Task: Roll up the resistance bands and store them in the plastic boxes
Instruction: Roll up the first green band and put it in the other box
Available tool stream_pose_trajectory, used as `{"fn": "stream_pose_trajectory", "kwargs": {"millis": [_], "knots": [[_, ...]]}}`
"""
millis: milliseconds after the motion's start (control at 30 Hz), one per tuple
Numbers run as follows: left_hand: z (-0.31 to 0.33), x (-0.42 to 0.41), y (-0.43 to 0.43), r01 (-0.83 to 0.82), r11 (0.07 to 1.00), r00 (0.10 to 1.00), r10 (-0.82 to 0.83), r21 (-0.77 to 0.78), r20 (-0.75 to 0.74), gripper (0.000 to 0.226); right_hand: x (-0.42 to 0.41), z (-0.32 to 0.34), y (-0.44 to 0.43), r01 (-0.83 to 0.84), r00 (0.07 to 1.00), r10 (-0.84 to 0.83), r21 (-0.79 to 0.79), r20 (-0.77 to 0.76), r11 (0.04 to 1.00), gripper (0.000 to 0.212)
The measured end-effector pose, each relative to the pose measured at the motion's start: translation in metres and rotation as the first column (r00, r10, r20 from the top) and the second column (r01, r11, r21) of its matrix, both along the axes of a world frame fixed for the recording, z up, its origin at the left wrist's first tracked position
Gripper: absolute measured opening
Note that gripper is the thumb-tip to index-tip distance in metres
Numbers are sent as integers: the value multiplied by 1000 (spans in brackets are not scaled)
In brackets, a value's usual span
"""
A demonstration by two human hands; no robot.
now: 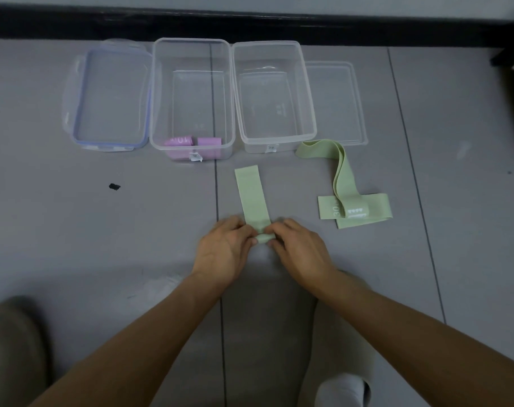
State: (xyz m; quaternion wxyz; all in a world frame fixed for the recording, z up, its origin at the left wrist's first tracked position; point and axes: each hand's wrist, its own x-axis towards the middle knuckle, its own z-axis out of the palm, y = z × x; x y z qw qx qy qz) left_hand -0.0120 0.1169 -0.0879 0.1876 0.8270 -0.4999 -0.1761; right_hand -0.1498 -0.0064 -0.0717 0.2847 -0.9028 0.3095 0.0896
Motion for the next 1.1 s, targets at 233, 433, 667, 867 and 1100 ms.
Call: {"fn": "stream_pose_trajectory", "kwargs": {"millis": [233, 433, 667, 867, 1100], "knots": [[2, -4, -3, -38, 999, 999, 38, -16, 6, 6, 5, 0, -2, -6, 999, 6, -6, -32, 1000, 27], [2, -10, 2, -17, 999, 998, 21, -49, 65, 15, 7, -3, -5, -3, 1000, 2, -24, -23, 1000, 28], [0, -7, -3, 4, 1000, 999, -4, -6, 51, 16, 7, -2, -5, -33, 999, 33, -12, 23, 999, 27], [-3, 3, -10, 0, 1000, 999, 1, 31, -35, 13, 10, 2, -14, -158, 987, 159, -61, 14, 985, 28], [0, 13, -17, -6, 999, 996, 9, 32, -91, 11, 15, 2, -17, -122, 992, 124, -70, 21, 990, 19]]}}
